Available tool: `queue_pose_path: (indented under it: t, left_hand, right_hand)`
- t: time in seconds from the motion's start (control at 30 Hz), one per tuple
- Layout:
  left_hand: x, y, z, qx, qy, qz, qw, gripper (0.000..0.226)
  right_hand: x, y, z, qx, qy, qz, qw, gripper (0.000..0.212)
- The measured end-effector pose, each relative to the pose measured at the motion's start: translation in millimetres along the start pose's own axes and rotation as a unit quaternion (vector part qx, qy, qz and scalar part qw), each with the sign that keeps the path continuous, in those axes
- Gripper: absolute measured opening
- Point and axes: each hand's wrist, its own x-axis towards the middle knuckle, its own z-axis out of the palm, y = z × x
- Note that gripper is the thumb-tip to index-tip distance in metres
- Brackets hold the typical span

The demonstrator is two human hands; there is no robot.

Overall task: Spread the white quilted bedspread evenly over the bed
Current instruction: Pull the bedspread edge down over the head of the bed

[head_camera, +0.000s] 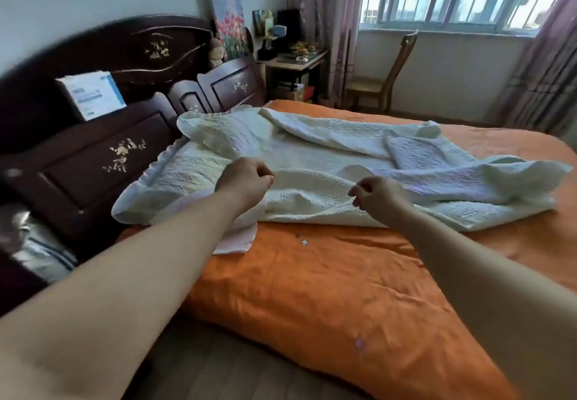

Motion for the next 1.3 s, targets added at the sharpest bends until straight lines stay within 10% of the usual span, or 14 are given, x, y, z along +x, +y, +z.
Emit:
queue_pose_path:
  t: [1.3]
  left_hand:
    - [112,-343,-37,0.022,-0.072,-0.276,0.958,0.011]
  right_hand:
    - [136,-153,336,-0.231,-0.189,-0.066,0.952,0.022]
